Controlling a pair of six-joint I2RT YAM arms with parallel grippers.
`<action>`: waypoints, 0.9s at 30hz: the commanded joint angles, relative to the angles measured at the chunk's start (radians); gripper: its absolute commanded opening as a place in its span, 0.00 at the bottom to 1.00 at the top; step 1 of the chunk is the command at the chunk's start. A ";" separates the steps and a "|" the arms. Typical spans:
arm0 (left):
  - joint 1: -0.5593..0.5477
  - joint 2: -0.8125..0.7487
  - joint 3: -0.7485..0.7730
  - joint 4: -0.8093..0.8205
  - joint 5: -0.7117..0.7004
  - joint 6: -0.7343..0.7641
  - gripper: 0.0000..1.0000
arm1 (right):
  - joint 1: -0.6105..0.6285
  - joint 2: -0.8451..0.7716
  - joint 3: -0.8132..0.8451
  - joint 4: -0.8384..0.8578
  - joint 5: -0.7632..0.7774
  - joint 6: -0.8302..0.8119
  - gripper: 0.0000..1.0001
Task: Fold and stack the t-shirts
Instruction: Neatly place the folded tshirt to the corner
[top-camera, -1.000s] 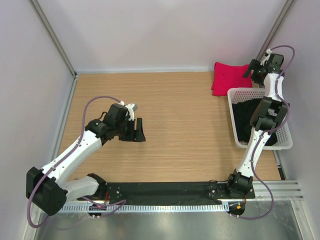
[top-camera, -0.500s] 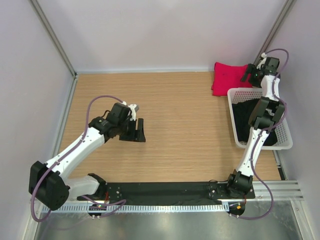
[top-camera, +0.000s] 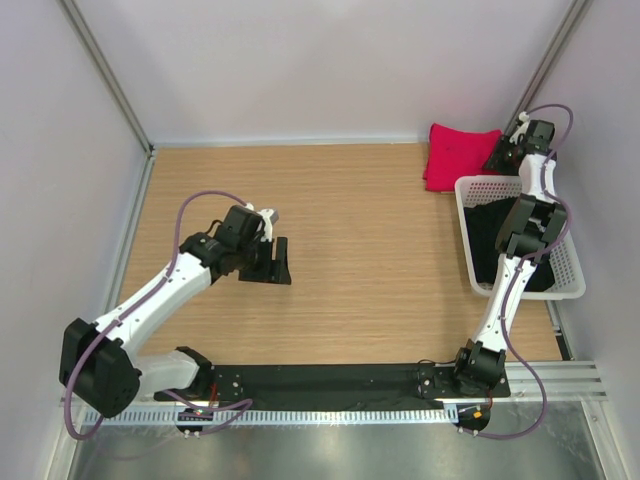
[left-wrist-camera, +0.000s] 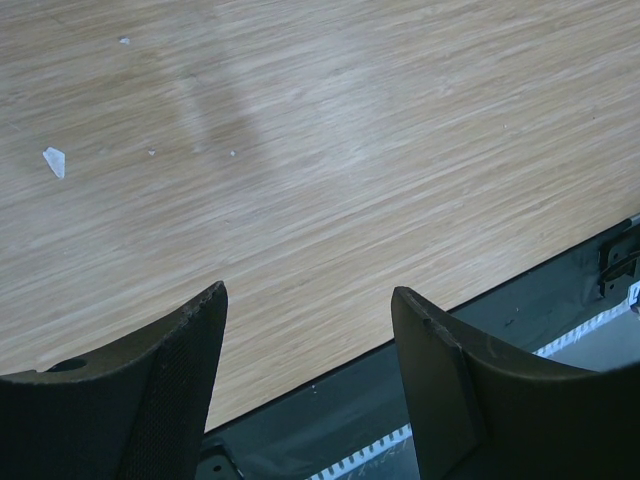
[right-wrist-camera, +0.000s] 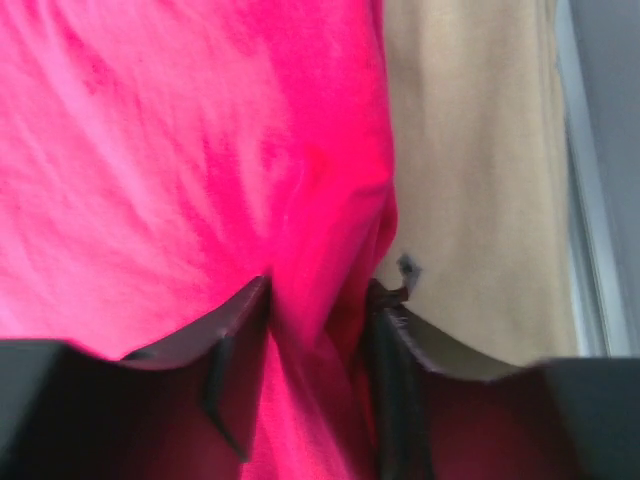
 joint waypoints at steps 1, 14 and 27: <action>0.005 0.007 0.032 0.007 0.004 0.007 0.68 | -0.003 -0.021 0.049 0.034 -0.010 0.011 0.45; 0.005 -0.008 0.021 0.001 0.001 0.001 0.68 | -0.005 -0.076 0.090 0.068 -0.062 0.066 0.01; 0.005 -0.006 0.023 0.013 0.004 -0.011 0.68 | 0.000 -0.199 0.092 0.119 -0.147 0.213 0.01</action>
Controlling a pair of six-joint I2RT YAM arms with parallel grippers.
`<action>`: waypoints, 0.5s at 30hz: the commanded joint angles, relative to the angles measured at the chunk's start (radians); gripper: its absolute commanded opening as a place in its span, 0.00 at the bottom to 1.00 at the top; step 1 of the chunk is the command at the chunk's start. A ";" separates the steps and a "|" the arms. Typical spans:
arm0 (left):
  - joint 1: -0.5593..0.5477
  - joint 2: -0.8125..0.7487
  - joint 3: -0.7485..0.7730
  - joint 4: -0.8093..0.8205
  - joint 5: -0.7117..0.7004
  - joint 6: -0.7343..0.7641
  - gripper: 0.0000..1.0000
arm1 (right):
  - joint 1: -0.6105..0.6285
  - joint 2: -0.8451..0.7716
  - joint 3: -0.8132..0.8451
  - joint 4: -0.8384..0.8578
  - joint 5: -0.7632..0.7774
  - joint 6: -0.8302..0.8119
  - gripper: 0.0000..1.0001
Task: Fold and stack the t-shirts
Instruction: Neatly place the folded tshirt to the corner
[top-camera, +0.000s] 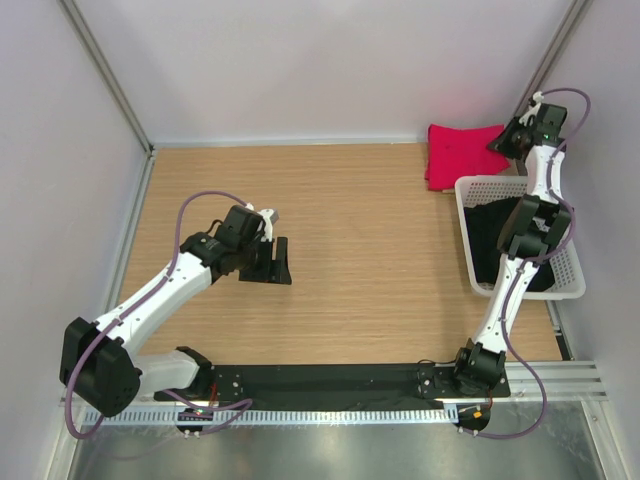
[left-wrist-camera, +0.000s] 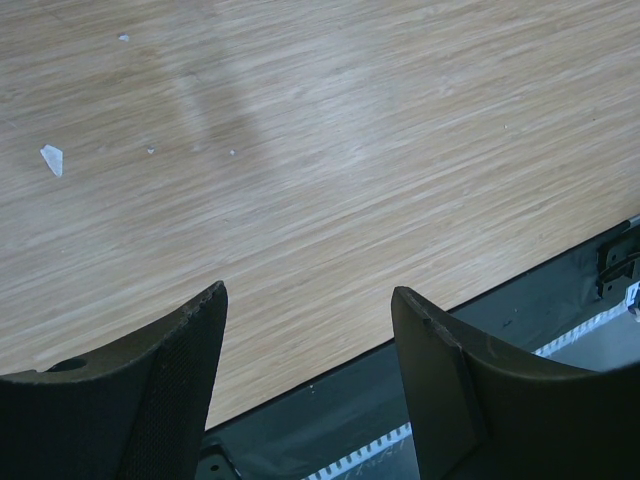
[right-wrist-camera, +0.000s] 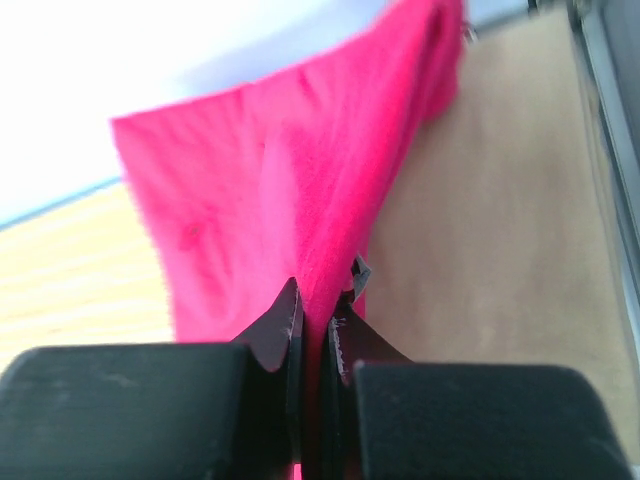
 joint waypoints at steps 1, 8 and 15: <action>0.005 -0.016 0.023 0.011 0.004 -0.003 0.68 | 0.000 -0.136 0.055 0.097 -0.029 0.054 0.01; 0.005 -0.005 0.026 0.008 0.007 0.000 0.68 | -0.020 -0.136 0.067 0.080 -0.018 0.053 0.01; 0.007 0.013 0.024 0.008 0.008 0.007 0.68 | -0.035 -0.067 0.044 0.094 -0.031 0.012 0.01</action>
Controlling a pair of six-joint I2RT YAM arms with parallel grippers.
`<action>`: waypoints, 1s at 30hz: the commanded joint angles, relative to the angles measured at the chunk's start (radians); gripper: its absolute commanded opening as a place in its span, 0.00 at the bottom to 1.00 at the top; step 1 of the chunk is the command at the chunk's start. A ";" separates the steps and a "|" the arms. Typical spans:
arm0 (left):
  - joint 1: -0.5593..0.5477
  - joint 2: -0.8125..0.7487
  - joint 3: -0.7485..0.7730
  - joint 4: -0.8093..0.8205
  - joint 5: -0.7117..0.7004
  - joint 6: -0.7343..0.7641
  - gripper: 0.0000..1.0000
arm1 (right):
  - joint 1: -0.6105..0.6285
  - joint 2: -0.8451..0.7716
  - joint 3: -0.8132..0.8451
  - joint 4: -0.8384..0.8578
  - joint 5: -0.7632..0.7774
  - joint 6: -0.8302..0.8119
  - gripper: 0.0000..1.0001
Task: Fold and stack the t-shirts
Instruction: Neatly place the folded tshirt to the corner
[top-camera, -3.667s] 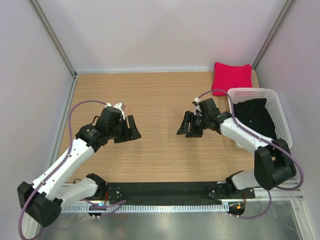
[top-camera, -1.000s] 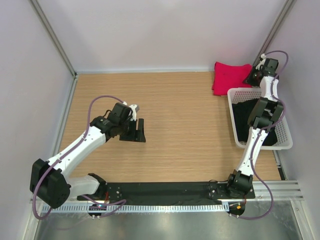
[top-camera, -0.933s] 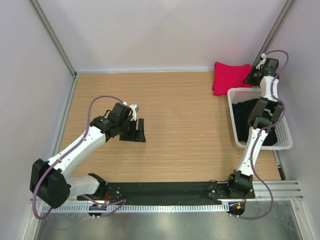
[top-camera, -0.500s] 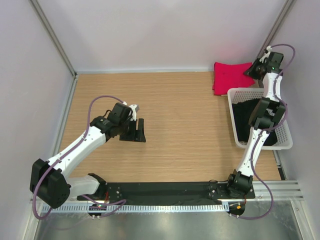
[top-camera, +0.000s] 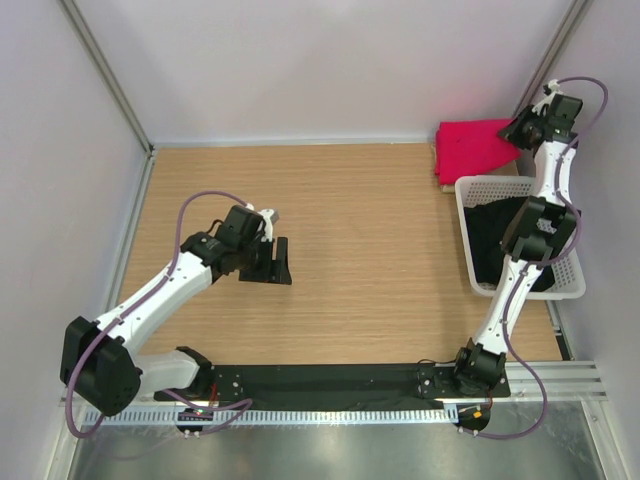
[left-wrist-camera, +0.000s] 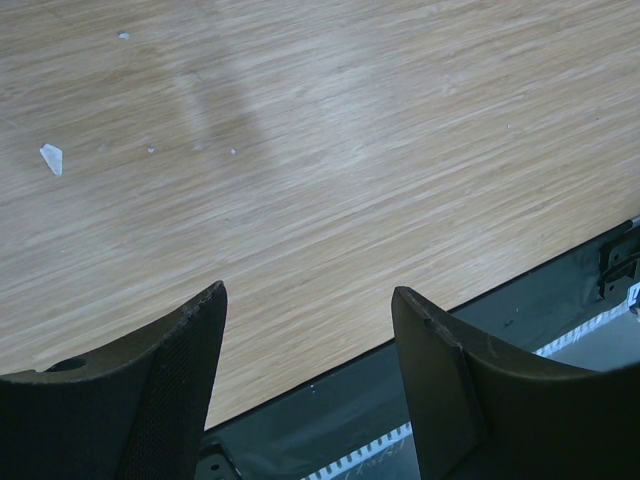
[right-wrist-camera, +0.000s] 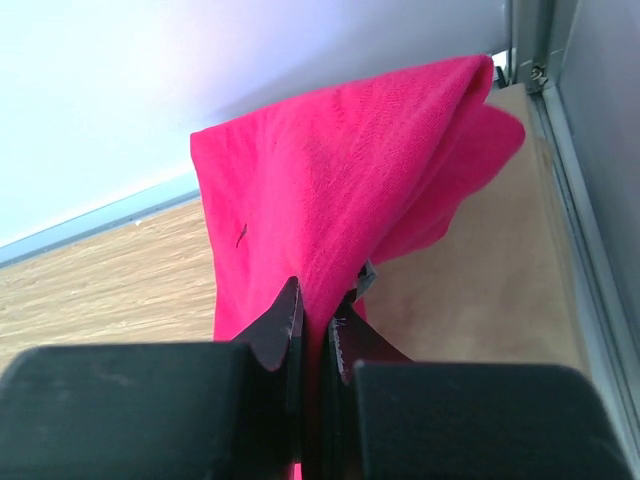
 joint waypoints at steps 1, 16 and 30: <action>0.007 0.012 0.023 0.006 0.007 0.008 0.68 | -0.017 0.028 0.035 0.075 -0.019 -0.025 0.01; 0.007 0.038 0.023 -0.018 0.004 -0.001 0.68 | -0.015 0.223 0.138 0.129 0.059 -0.049 0.18; 0.007 -0.046 0.153 -0.098 -0.035 -0.015 0.69 | 0.075 -0.121 0.020 -0.104 0.367 -0.099 0.83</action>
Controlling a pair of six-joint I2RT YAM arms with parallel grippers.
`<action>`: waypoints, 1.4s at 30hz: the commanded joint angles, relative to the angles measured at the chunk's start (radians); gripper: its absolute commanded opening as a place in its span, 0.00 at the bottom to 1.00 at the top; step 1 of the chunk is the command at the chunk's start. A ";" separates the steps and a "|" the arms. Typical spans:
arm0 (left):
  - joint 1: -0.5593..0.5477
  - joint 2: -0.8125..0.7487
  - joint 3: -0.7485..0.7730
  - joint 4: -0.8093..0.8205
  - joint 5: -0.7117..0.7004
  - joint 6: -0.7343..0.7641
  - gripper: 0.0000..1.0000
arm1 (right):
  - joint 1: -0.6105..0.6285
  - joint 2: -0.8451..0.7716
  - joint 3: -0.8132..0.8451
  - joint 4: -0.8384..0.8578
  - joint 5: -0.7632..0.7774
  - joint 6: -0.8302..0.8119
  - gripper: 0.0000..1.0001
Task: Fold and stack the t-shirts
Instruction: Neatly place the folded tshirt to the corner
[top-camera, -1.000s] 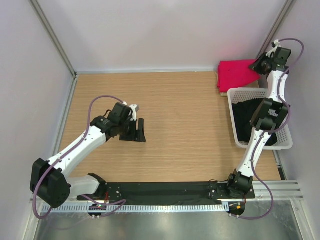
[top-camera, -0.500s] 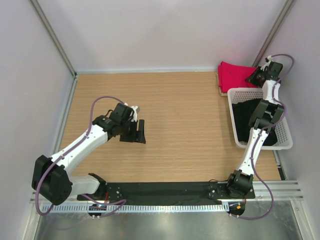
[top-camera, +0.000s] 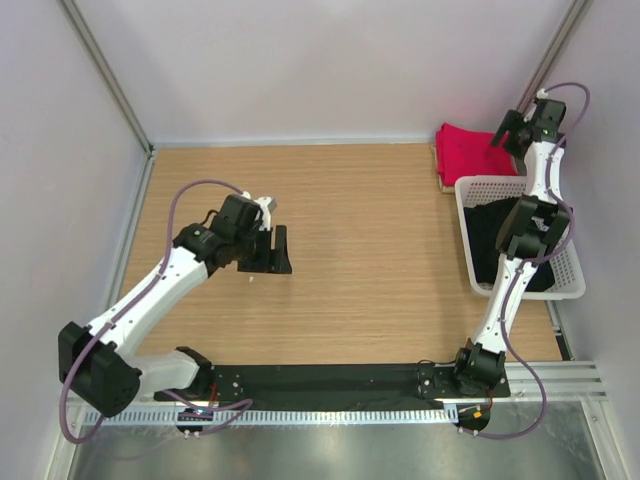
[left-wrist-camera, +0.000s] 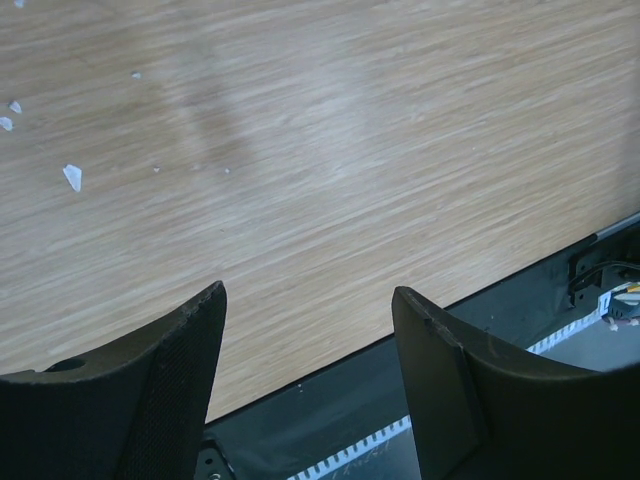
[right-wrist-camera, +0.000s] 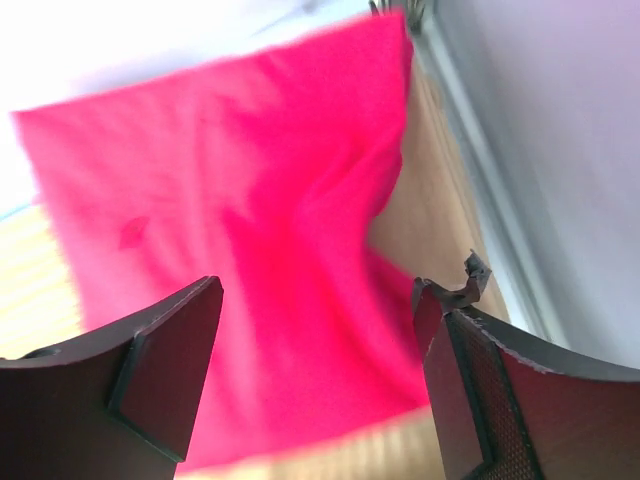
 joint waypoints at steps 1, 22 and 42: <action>0.007 -0.066 0.059 -0.047 -0.027 -0.003 0.69 | 0.057 -0.232 0.007 -0.071 0.144 -0.044 0.84; 0.025 -0.258 -0.022 0.027 -0.101 -0.141 0.70 | 0.678 -0.994 -1.089 0.013 -0.017 0.215 0.86; 0.037 -0.664 -0.637 0.672 0.014 -0.547 0.84 | 0.720 -2.039 -2.259 0.265 -0.020 0.852 1.00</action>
